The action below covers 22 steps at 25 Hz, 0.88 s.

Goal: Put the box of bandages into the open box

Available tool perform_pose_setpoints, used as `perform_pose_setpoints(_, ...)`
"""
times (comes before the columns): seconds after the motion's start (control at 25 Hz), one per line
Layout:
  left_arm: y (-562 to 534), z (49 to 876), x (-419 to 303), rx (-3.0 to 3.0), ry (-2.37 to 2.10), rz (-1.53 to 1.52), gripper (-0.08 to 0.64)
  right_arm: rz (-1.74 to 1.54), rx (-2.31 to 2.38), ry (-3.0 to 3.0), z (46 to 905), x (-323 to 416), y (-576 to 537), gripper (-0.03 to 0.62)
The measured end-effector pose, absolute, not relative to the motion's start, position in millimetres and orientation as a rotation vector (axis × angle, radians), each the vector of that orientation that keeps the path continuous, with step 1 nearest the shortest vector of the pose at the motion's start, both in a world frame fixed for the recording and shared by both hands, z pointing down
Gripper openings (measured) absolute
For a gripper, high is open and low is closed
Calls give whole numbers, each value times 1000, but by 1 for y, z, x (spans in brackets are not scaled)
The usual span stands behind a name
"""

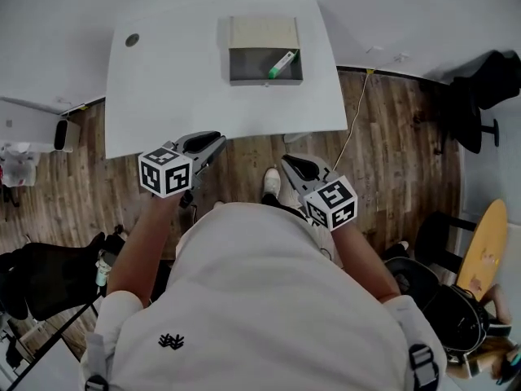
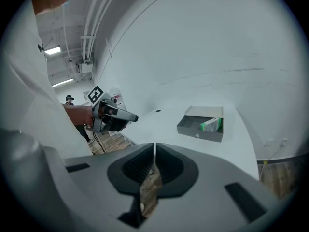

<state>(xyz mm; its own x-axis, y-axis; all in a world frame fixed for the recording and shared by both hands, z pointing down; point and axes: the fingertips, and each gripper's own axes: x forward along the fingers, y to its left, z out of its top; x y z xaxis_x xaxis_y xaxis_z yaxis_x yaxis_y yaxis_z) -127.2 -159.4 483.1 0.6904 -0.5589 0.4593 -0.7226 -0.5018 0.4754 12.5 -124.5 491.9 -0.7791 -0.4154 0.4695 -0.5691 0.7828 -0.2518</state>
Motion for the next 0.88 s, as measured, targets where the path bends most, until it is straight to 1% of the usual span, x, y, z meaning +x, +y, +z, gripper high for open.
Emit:
perform_pose_setpoints(0.08, -143, 483, -132, 2261, -980, 343, 46, 534, 759, -2578, 491, 9, -118, 15)
perform_pose_setpoints(0.24, -116, 482, -141, 2297, -975, 375, 17, 519, 796, -2570, 489, 1, -104, 15)
perform_pose_setpoints(0.44, -91, 480, -148, 2332, -951, 387, 6, 510, 835, -2562, 486, -9, -85, 15)
perform_pose_setpoints(0.88, -51, 488, -166, 2360, -913, 409, 6, 487, 868, -2545, 488, -30, -50, 9)
